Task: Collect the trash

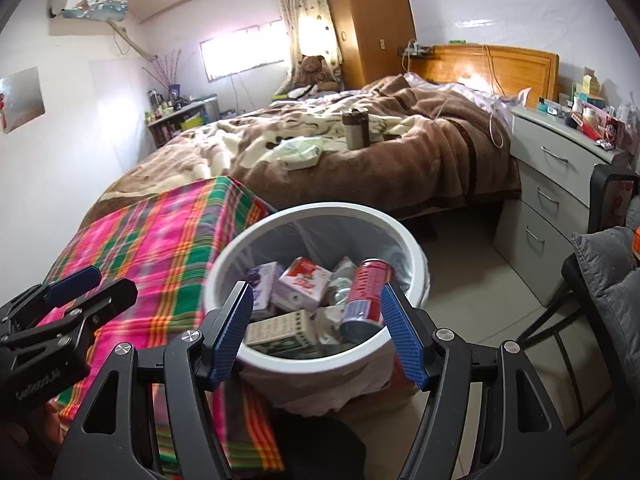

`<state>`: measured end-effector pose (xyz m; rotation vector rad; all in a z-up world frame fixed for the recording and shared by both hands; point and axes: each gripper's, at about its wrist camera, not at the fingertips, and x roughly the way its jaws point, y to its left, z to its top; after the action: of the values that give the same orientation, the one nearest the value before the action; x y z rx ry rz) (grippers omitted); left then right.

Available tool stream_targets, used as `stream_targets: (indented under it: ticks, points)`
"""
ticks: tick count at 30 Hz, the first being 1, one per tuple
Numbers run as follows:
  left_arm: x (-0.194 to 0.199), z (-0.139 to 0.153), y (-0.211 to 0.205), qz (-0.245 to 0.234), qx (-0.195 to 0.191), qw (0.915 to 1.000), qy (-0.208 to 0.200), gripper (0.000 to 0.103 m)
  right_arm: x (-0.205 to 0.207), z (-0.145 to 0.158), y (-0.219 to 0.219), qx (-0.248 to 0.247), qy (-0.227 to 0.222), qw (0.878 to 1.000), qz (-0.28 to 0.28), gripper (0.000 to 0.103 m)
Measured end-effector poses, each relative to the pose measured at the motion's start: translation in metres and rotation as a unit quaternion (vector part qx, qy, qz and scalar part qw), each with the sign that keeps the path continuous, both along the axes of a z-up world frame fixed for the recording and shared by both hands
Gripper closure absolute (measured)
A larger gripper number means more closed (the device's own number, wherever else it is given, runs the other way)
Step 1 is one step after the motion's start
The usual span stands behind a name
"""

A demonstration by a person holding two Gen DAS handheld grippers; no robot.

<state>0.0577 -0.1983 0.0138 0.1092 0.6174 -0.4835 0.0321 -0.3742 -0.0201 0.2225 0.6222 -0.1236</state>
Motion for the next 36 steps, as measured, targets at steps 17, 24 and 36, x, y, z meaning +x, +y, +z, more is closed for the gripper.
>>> stream_targets:
  ticks: [17,24,36]
  points:
    - [-0.058,0.004,0.052,0.079,0.011,0.9957,-0.047,0.038,-0.040,0.002,0.048,-0.033,-0.048,0.998,-0.005,0.035]
    - [-0.068,0.005,0.066,0.096,0.006,0.9937,-0.057,0.038,-0.043,0.000,0.057,-0.035,-0.050,0.998,-0.006,0.035]
    - [-0.067,0.003,0.070,0.099,0.002,0.9937,-0.053,0.038,-0.044,-0.001,0.061,-0.034,-0.050,0.998,-0.010,0.035]
